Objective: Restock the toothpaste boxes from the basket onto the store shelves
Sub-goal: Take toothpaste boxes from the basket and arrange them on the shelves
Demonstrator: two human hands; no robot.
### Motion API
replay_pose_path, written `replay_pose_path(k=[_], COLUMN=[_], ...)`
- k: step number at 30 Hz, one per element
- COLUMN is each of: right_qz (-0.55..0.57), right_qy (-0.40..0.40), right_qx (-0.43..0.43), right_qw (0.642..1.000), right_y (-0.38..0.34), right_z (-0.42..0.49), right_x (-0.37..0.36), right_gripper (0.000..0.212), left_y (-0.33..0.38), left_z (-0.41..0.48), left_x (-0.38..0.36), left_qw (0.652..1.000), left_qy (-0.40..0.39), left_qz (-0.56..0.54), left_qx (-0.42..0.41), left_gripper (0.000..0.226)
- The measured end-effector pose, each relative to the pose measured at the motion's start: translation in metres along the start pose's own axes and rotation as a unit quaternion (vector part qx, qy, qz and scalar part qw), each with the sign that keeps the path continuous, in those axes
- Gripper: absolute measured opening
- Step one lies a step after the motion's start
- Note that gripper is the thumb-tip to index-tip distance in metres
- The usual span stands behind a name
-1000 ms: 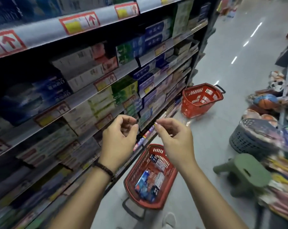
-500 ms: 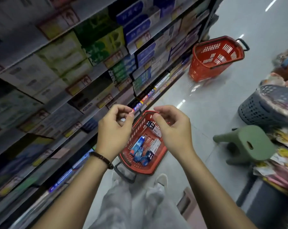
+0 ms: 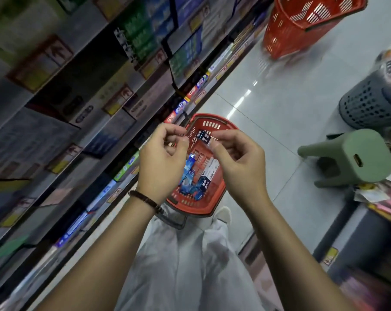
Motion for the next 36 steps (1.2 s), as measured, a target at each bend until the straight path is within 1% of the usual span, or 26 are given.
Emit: replay_pose_path(k=[6, 9, 15, 18, 21, 27, 31, 36], right_qz=[-0.021, -0.023, -0.033, -0.015, -0.001, 0.013, 0.009, 0.008], right_qy=[-0.008, -0.018, -0.024, -0.010, -0.004, -0.002, -0.012, -0.019], right_qx=[-0.023, -0.038, -0.077, -0.101, -0.127, -0.163, -0.166, -0.163], right_qw=[0.999, 0.999, 0.996, 0.995, 0.992, 0.987, 0.986, 0.986], right_y=[0.060, 0.100, 0.183, 0.221, 0.253, 0.303, 0.330, 0.357], right_z=[0.000, -0.004, -0.018, -0.024, -0.031, -0.040, -0.041, -0.044], right_x=[-0.012, -0.018, -0.028, -0.032, -0.036, -0.043, -0.046, -0.042], right_gripper=[0.010, 0.010, 0.013, 0.012, 0.013, 0.012, 0.012, 0.017], left_y=[-0.056, -0.096, -0.180, -0.223, -0.258, -0.310, -0.345, -0.392], left_z=[0.028, 0.045, 0.080, 0.099, 0.114, 0.142, 0.162, 0.188], left_x=[-0.027, -0.040, -0.066, -0.081, -0.095, -0.121, -0.142, -0.171], left_qw=[0.999, 0.999, 0.992, 0.988, 0.986, 0.981, 0.975, 0.957], left_qy=[0.001, -0.002, -0.010, -0.011, -0.023, -0.026, -0.037, -0.051], left_qz=[0.030, 0.039, 0.099, 0.130, 0.129, 0.166, 0.185, 0.245], left_qx=[0.015, 0.034, 0.073, 0.086, 0.106, 0.097, 0.116, 0.147], left_gripper=[0.010, 0.009, 0.011, 0.013, 0.012, 0.011, 0.014, 0.018])
Point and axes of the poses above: each hand's wrist, its own z-axis towards the middle knuckle, its own x-axis out of the back of the hand, y = z × x, the point moved 1 cm from there along z, towards the middle knuckle, and after that the axes turned 14 degrees about x, right-handed, at the moved point
